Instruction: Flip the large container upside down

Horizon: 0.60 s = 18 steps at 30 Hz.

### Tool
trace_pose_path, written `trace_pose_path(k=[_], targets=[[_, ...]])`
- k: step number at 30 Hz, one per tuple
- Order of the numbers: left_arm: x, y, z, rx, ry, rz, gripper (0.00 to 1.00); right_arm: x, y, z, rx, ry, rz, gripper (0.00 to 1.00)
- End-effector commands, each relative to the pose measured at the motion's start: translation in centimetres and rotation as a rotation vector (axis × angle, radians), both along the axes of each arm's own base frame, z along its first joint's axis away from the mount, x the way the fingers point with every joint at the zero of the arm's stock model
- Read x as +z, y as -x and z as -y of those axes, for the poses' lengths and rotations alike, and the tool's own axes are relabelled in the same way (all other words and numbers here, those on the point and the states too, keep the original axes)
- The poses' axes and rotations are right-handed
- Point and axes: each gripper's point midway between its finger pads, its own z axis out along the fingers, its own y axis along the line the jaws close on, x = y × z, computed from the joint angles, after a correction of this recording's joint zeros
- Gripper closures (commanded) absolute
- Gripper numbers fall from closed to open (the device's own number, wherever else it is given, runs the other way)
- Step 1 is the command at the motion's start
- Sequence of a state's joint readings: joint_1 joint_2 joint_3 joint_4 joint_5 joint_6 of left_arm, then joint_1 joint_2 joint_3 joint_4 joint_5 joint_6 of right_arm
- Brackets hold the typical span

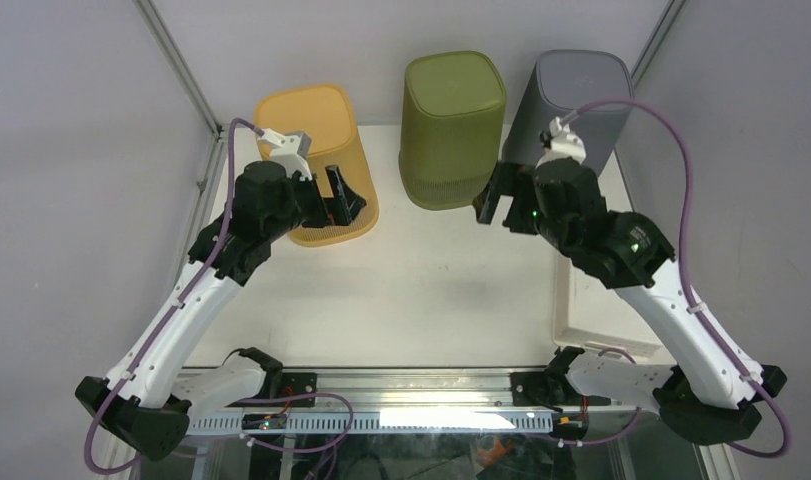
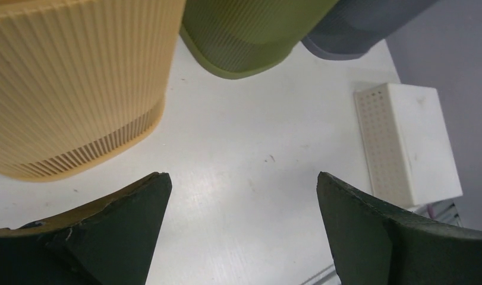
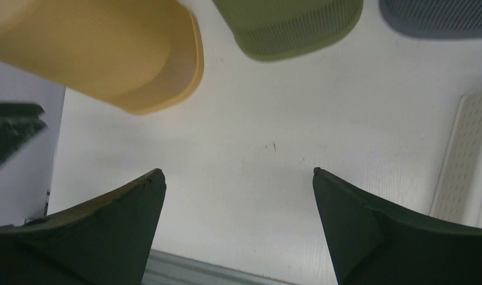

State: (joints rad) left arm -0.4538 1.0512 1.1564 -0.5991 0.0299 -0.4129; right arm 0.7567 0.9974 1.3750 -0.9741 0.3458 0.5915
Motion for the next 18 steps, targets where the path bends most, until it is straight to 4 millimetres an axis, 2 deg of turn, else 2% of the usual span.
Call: trace_pose_path(k=[1, 3, 7, 14, 18], targets=[[0.3, 1.9, 1.9, -0.076, 0.065, -0.022, 0.01, 5.1, -2.6, 3.2, -0.164, 0.142, 0.105, 0.01], [-0.1, 2.0, 2.0, -0.078, 0.068, -0.037, 0.01, 6.5, -3.3, 3.7, -0.197, 0.165, 0.133, 0.01], [-0.4, 2.1, 2.2, -0.079, 0.067, -0.043, 0.01, 7.6, -3.5, 4.3, -0.215, 0.174, 0.182, 0.01], [-0.8, 2.0, 2.4, -0.088, 0.053, -0.051, 0.01, 8.2, -2.7, 4.6, -0.205, 0.098, 0.234, 0.01], [-0.9, 1.9, 2.5, -0.087, 0.053, -0.056, 0.01, 7.8, -2.7, 4.7, -0.203, 0.112, 0.226, 0.01]])
